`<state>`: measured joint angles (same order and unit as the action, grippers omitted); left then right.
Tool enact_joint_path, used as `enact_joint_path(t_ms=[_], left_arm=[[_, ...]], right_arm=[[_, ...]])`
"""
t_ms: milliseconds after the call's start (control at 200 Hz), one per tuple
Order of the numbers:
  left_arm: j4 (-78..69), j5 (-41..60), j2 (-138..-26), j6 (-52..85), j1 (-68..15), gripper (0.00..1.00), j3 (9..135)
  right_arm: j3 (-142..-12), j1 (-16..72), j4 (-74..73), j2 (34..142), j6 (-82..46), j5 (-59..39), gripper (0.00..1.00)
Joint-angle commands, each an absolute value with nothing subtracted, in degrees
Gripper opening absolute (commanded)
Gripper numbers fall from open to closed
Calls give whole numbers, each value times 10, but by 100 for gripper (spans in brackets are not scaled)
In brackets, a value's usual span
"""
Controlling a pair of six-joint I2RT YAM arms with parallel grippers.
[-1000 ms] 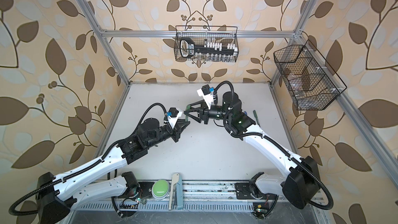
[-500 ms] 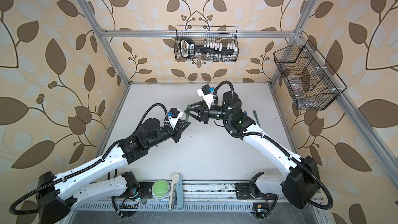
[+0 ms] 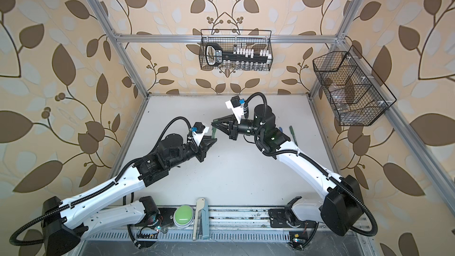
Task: Insert the pens into the pen caps
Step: 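Press the cap firmly onto the pen while the left gripper holds the barrel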
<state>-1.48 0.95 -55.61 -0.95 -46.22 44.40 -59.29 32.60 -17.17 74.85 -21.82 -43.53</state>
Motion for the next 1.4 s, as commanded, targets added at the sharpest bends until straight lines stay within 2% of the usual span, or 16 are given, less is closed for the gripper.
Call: enact_joint_path(t_ms=[0,580,1000,1105,1185,1255,1324,1394], left_arm=[[-131,-49,-549,-44,-460,0,488],[-187,33,-588,-109,-401,0,590],[-247,123,-588,-33,-324,0,624],[-211,165,-601,-24,-324,0,634],[-157,195,-622,-6,-323,0,637],[-101,215,-650,7,-325,0,639],[-74,228,-668,38,-328,0,620],[-82,239,-668,65,-335,0,579]], right_arm=[[-562,339,-141,744,-231,-496,0],[-513,358,-45,756,-195,-503,0],[-445,366,-63,763,-218,-490,0],[-436,342,-136,732,-264,-506,0],[-458,321,-149,690,-262,-484,24],[-484,306,-139,656,-241,-463,32],[-497,289,-145,624,-235,-448,47],[-503,278,-143,600,-226,-434,51]])
